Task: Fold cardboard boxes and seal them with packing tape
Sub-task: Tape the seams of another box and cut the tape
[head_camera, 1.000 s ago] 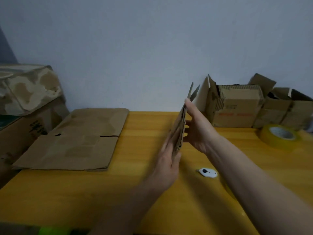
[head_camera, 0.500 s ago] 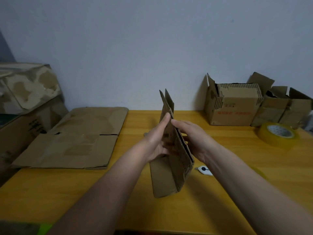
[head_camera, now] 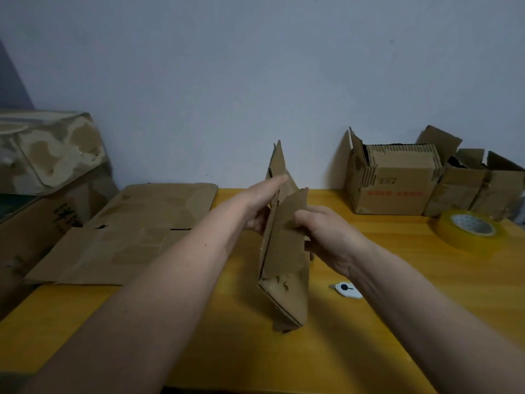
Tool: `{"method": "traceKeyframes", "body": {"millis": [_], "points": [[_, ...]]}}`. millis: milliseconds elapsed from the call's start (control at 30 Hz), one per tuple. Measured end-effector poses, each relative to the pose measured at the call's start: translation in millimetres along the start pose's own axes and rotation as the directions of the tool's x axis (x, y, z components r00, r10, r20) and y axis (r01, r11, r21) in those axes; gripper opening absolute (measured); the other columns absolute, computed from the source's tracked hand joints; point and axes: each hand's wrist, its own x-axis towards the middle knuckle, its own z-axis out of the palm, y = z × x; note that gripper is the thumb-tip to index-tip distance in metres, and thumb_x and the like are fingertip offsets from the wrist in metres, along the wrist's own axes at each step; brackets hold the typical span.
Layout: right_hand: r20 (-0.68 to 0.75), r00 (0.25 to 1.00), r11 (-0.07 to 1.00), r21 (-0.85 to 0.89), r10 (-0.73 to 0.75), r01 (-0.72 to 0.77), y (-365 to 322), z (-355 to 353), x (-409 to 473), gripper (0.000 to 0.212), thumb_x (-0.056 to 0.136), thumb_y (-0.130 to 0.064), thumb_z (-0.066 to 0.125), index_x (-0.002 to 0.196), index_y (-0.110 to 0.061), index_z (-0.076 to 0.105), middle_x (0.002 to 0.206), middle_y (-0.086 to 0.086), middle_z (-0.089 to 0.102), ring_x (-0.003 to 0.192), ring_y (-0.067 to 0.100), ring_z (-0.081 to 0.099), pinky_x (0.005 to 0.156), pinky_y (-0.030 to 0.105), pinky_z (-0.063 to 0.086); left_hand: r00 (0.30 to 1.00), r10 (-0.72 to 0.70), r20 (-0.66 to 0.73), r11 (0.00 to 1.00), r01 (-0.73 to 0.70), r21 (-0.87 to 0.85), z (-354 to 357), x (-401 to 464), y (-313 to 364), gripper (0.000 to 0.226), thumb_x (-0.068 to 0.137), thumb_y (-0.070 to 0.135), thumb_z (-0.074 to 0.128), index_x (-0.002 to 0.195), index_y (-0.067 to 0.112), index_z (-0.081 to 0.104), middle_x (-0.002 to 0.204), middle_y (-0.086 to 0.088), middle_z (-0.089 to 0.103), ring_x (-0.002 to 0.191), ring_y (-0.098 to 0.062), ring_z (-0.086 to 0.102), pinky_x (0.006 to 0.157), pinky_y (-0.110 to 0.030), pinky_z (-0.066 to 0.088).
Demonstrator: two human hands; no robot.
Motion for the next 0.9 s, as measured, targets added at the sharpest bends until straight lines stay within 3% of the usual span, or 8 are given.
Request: {"method": "traceKeyframes", "body": {"millis": [133, 233, 333, 400, 467, 567, 733, 900], "points": [[-0.143, 0.989, 0.996, -0.092, -0.024, 0.011, -14.6, -5.0, 1.1, 0.022, 0.097, -0.009, 0.04, 0.098, -0.002, 0.061, 0.082, 0.011, 0.063, 0.072, 0.021, 0.061, 0.065, 0.03, 0.049, 0.944, 0.1, -0.313, 0.989, -0.13, -0.075, -1.7, 5.8, -3.8, 0.042, 0.101, 0.037, 0.044, 0.12, 0.002, 0.057, 0.109, -0.013, 0.065, 0.097, -0.031, 0.062, 0.073, -0.033, 0.049], [-0.312, 0.946, 0.967, -0.255, -0.092, 0.01, -30.7, -33.3, 2.6, 0.017, 0.095, -0.003, 0.039, 0.089, -0.001, 0.055, 0.075, 0.014, 0.05, 0.059, 0.021, 0.05, 0.046, 0.023, 0.039, 0.912, 0.158, -0.379, 0.964, -0.225, -0.14, -15.2, 0.8, -5.7, 0.051, 0.101, 0.035, 0.047, 0.141, 0.003, 0.042, 0.131, -0.01, 0.054, 0.083, -0.025, 0.061, 0.092, -0.044, 0.054], [-0.383, 0.917, 0.955, -0.296, -0.114, -0.005, -39.3, -62.6, 8.4, 0.015, 0.091, 0.005, 0.038, 0.089, -0.007, 0.047, 0.076, 0.011, 0.04, 0.056, 0.021, 0.04, 0.045, 0.026, 0.03, 0.858, 0.178, -0.481, 0.959, -0.261, -0.11, -39.1, -4.2, -5.4, 0.037, 0.098, 0.029, 0.052, 0.126, 0.006, 0.051, 0.127, -0.013, 0.058, 0.094, -0.029, 0.062, 0.086, -0.046, 0.057], [-0.405, 0.909, 0.949, -0.314, -0.1, -0.036, -40.4, -73.6, 13.3, 0.014, 0.091, 0.004, 0.037, 0.089, -0.005, 0.047, 0.078, 0.011, 0.038, 0.06, 0.022, 0.038, 0.05, 0.029, 0.028, 0.862, 0.186, -0.472, 0.964, -0.254, -0.083, -49.1, -13.6, -6.1, 0.012, 0.097, 0.021, 0.053, 0.102, 0.011, 0.056, 0.109, -0.014, 0.064, 0.096, -0.029, 0.064, 0.084, -0.046, 0.057], [-0.409, 0.91, 0.935, -0.346, -0.072, -0.082, -39.0, -77.9, 16.6, 0.012, 0.092, 0.001, 0.038, 0.086, -0.002, 0.048, 0.079, 0.012, 0.039, 0.062, 0.022, 0.04, 0.05, 0.03, 0.029, 0.879, 0.179, -0.442, 0.971, -0.23, -0.064, -51.8, -20.1, -11.6, 0.007, 0.098, 0.017, 0.052, 0.094, 0.012, 0.054, 0.102, -0.014, 0.066, 0.093, -0.028, 0.066, 0.083, -0.048, 0.058], [-0.407, 0.913, 0.906, -0.392, -0.016, -0.159, -29.8, -78.9, 21.2, 0.013, 0.094, -0.003, 0.039, 0.086, -0.003, 0.049, 0.075, 0.012, 0.042, 0.059, 0.021, 0.041, 0.047, 0.028, 0.03, 0.879, 0.137, -0.457, 0.973, -0.206, -0.106, -49.6, -20.8, -31.6, 0.01, 0.096, 0.014, 0.054, 0.102, 0.007, 0.057, 0.105, -0.018, 0.068, 0.089, -0.029, 0.069, 0.078, -0.047, 0.059], [-0.417, 0.908, 0.896, -0.412, -0.026, -0.164, -19.9, -86.5, 34.0, 0.012, 0.093, -0.003, 0.037, 0.089, -0.005, 0.049, 0.082, 0.012, 0.04, 0.066, 0.023, 0.04, 0.052, 0.029, 0.027, 0.9, 0.018, -0.435, 0.852, -0.241, -0.465, -47.9, -16.3, -56.1, 0.036, 0.096, 0.006, 0.054, 0.129, -0.003, 0.044, 0.117, -0.024, 0.061, 0.09, -0.028, 0.068, 0.073, -0.039, 0.059], [-0.425, 0.903, 0.928, -0.357, -0.065, -0.102, -18.0, -87.6, 48.5, 0.014, 0.092, 0.0, 0.037, 0.087, -0.01, 0.045, 0.083, 0.012, 0.04, 0.073, 0.024, 0.042, 0.057, 0.032, 0.03, 0.886, -0.016, -0.464, 0.829, -0.247, -0.501, -43.0, -7.1, -56.1, 0.037, 0.096, 0.008, 0.055, 0.131, 0.0, 0.045, 0.121, -0.021, 0.059, 0.098, -0.029, 0.066, 0.069, -0.04, 0.06]]}}
